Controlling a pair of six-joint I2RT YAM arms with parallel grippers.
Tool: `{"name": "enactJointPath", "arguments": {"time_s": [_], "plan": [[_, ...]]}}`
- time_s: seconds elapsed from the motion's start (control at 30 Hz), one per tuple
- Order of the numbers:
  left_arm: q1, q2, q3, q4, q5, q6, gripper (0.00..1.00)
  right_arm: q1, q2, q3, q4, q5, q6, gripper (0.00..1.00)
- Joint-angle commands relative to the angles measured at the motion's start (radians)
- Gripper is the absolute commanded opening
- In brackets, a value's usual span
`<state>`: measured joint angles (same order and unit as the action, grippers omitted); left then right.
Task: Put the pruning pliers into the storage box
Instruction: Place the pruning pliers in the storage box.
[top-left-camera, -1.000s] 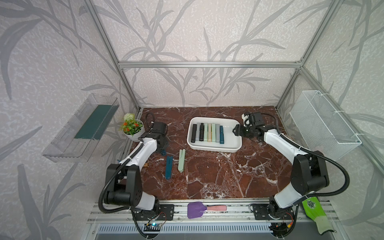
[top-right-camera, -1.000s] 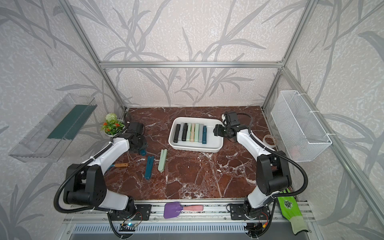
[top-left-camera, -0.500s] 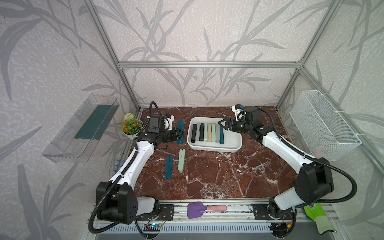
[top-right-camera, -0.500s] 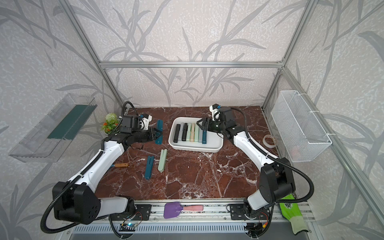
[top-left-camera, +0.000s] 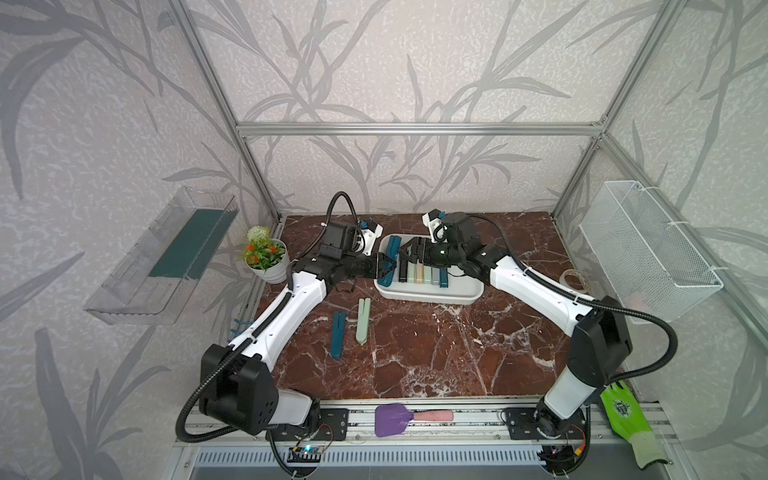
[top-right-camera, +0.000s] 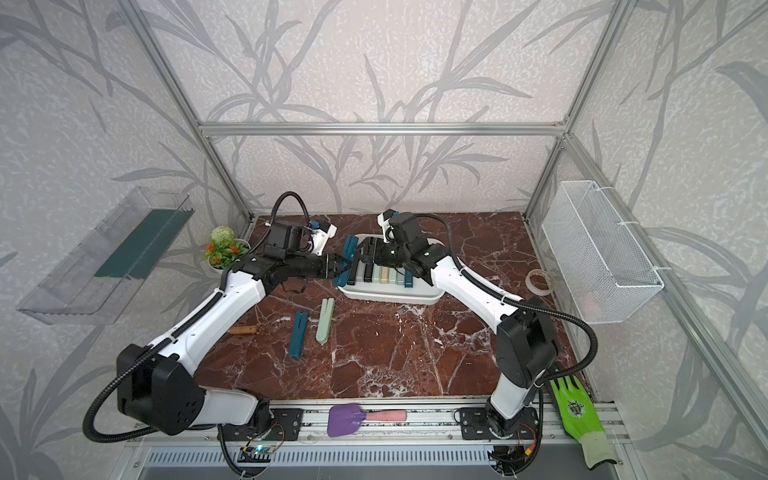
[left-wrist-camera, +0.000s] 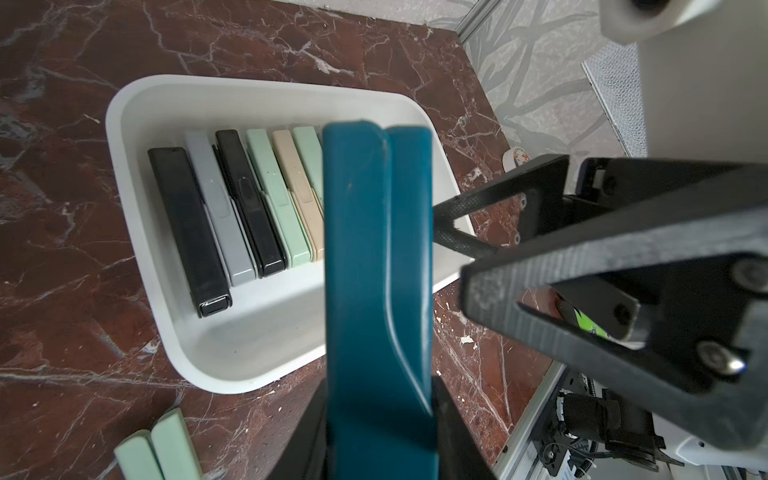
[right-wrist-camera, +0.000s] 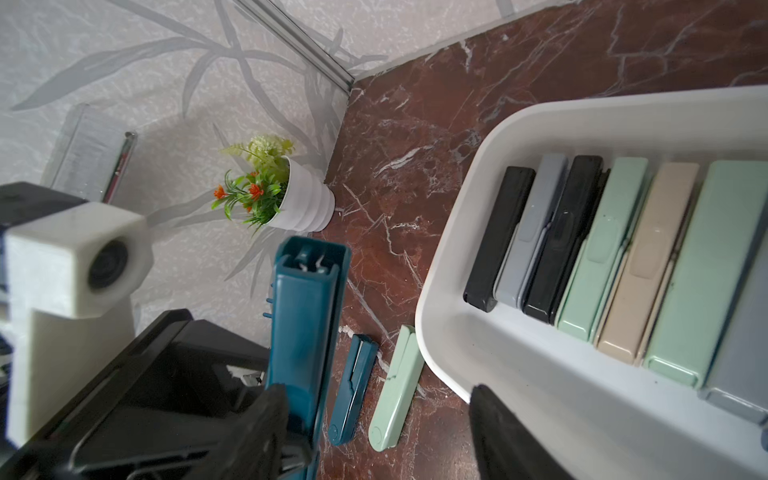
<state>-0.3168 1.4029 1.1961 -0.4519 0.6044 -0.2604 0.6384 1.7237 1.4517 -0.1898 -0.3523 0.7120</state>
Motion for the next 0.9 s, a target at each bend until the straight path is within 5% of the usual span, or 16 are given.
{"name": "enactJointPath", "arguments": {"time_s": [0.0,0.4,0.57,0.73,0.87], "plan": [[-0.014,0.010,0.033,-0.005,0.013,0.042,0.00,0.015,0.021,0.044,-0.023,0.010,0.009,0.69],[-0.042,0.033,0.051,-0.022,-0.003,0.053,0.00,0.058,0.104,0.108,-0.022,-0.011,0.021,0.62],[-0.041,0.031,0.051,-0.018,-0.041,0.050,0.01,0.058,0.108,0.111,-0.020,-0.006,0.026,0.42],[-0.042,0.034,0.046,-0.013,-0.082,0.039,0.12,0.058,0.103,0.107,-0.025,0.001,0.036,0.25],[-0.042,0.036,0.042,-0.008,-0.093,0.032,0.33,0.058,0.106,0.110,-0.028,0.010,0.045,0.15]]}}
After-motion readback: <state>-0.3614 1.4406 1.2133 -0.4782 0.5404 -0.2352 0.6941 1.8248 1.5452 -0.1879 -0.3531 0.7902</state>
